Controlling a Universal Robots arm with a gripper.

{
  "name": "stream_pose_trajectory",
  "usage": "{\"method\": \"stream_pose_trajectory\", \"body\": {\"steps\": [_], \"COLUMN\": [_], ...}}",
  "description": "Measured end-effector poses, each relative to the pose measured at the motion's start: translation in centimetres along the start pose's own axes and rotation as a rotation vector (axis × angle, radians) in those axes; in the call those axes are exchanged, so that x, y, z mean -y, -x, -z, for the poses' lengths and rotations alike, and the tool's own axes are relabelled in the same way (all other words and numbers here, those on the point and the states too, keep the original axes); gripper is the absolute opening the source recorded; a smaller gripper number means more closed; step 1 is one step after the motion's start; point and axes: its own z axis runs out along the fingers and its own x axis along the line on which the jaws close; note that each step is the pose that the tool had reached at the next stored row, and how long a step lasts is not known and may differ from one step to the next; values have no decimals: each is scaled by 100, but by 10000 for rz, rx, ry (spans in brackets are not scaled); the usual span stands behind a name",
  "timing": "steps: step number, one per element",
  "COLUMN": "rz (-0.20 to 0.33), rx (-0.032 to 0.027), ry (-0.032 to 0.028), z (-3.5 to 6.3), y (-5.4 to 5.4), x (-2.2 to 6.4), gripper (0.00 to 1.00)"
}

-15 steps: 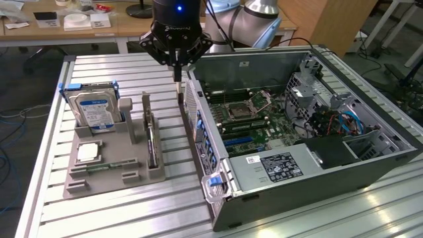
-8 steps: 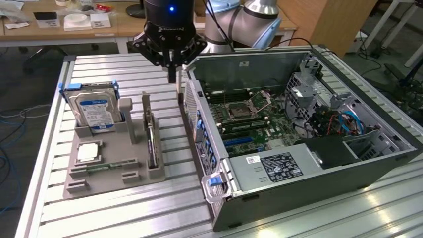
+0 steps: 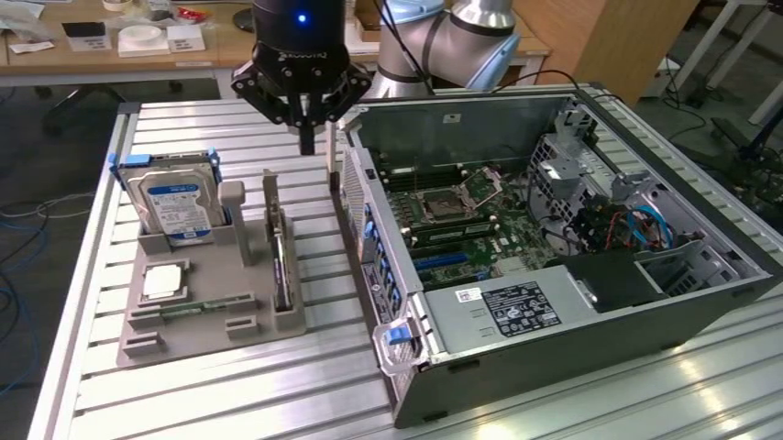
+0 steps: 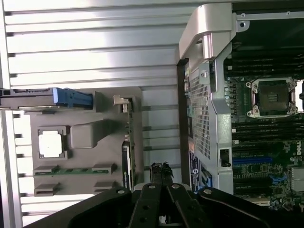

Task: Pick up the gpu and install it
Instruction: 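Reach for the gpu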

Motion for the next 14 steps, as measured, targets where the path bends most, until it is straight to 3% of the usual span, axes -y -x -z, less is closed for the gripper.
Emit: {"method": "stream_pose_trajectory", "body": {"steps": [14], "rz": [-1], "rx": [-18], "ry": [-2], "z": [-9], "y": [-210], "x": [38], "gripper": [11]}}
